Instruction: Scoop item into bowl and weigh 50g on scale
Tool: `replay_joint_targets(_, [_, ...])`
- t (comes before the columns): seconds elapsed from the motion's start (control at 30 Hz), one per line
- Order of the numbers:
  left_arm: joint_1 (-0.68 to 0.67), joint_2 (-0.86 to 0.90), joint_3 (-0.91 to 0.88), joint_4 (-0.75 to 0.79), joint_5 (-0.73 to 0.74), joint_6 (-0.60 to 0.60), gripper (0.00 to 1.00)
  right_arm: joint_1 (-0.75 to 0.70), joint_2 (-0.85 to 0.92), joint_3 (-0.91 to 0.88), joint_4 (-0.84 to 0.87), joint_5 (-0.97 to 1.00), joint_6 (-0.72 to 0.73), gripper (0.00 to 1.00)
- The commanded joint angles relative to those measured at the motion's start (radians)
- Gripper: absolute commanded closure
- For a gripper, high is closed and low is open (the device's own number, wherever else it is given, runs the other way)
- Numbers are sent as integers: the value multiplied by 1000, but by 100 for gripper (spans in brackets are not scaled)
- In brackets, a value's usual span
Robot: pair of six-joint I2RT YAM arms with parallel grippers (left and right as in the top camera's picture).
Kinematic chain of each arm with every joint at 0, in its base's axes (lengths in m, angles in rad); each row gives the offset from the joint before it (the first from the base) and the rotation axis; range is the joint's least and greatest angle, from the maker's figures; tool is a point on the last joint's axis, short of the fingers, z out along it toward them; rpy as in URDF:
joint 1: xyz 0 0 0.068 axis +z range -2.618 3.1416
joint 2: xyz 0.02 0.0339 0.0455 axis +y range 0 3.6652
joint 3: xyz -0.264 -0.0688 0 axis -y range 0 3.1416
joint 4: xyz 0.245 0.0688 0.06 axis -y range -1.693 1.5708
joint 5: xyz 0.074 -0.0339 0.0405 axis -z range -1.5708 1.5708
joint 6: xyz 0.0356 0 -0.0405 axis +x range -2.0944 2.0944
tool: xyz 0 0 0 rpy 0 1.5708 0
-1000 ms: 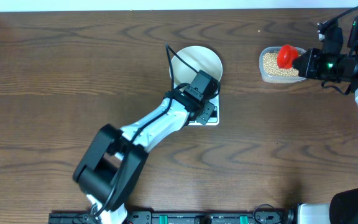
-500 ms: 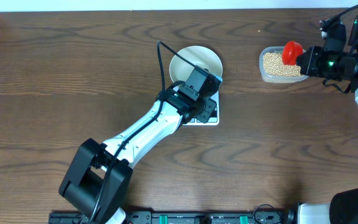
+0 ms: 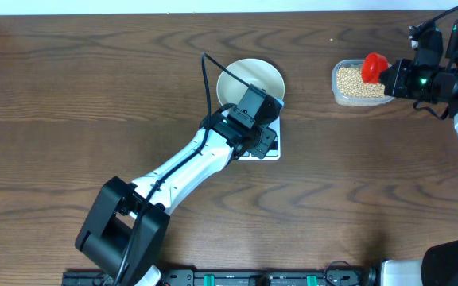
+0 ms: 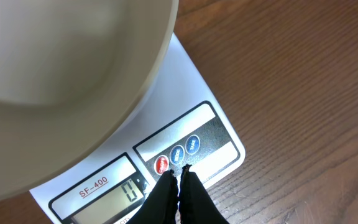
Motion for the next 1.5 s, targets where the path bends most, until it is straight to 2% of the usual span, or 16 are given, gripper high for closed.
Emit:
replay_joint_targets(0.0, [4, 11, -4, -9, 5, 10, 93, -4, -22, 21, -6, 1, -15, 99])
replay_joint_targets(1.47, [5, -7, 8, 23, 6, -32, 93, -4, -22, 21, -56, 1, -16, 99])
